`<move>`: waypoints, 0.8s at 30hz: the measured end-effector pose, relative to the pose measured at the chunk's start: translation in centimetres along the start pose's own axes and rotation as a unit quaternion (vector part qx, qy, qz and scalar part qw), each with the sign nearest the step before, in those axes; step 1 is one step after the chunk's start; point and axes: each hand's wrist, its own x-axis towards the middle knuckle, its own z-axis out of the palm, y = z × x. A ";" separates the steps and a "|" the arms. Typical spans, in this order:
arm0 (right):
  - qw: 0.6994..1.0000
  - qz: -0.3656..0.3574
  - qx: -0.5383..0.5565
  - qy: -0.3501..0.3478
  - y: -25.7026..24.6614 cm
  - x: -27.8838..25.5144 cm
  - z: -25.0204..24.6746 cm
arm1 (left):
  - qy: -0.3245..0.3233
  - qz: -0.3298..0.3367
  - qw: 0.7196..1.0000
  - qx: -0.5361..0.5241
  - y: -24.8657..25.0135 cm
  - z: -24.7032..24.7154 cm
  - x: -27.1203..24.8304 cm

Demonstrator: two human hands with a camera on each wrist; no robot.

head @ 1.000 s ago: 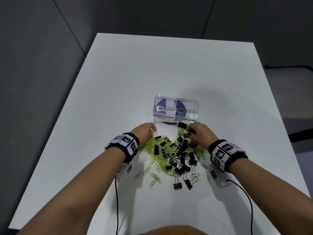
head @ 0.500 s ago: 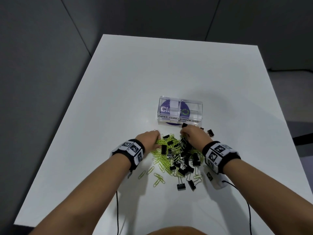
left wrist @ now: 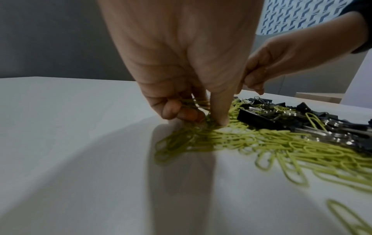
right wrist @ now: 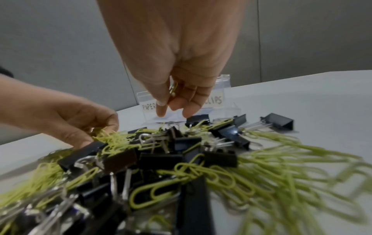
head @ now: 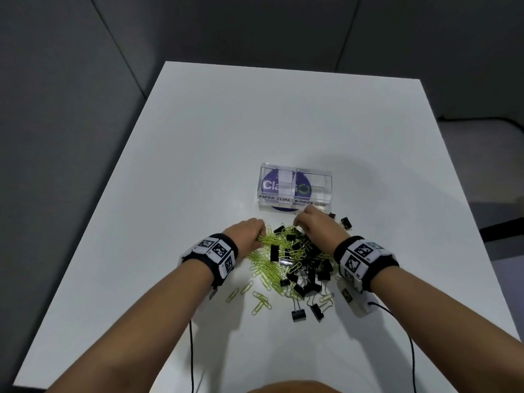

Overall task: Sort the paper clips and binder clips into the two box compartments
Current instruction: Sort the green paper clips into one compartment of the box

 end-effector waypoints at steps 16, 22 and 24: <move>0.999 0.024 0.003 -0.034 -1.4 -0.3 1.7 | 0.020 0.006 0.999 0.047 0.6 0.5 0.2; 0.993 0.086 -0.010 -0.084 -1.6 0.5 1.5 | 0.006 0.013 0.998 0.065 0.8 0.2 0.3; 0.990 0.096 -0.025 -0.101 -1.9 0.9 1.4 | -0.008 0.011 0.997 0.075 1.0 0.1 0.5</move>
